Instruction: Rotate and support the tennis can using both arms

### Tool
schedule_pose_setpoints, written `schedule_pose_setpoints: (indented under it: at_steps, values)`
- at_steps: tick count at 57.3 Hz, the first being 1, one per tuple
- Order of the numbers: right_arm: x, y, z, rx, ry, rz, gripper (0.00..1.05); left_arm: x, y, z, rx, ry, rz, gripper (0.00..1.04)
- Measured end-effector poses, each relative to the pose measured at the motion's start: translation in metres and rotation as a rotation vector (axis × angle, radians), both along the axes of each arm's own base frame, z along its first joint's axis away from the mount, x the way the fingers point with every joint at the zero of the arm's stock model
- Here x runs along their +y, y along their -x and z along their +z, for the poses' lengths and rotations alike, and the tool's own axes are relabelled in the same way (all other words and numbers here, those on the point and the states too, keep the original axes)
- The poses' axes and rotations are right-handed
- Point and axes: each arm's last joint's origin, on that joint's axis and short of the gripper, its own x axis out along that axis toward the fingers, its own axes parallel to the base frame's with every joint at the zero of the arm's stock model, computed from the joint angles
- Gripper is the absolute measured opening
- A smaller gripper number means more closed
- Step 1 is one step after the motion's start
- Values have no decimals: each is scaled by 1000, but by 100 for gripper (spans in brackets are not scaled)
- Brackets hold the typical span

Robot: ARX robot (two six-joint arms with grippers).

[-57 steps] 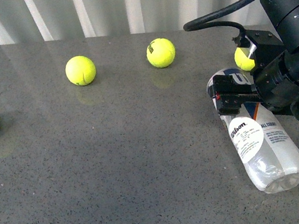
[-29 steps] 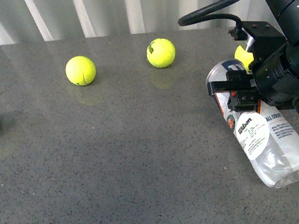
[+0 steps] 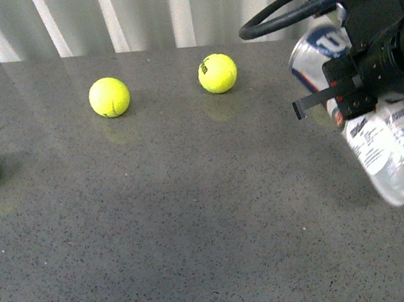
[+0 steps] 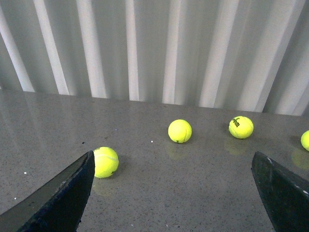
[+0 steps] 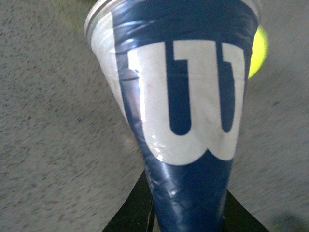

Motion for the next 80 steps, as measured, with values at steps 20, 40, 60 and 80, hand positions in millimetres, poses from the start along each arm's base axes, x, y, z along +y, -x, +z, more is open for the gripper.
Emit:
schedule_pose_setpoints:
  at_steps: [20,40,60,80]
  values:
    - [30,20,18,-468,634,645,7,0,0,0,0,0,0,98]
    - [61,25,-34,-527,834,1041,6,0,0,0,0,0,0,98]
    - [100,4,-64,-475,726,1075,6,0,0,0,0,0,0,98]
    - [111,-14,-90,-402,643,1039,6,0,0,0,0,0,0,98]
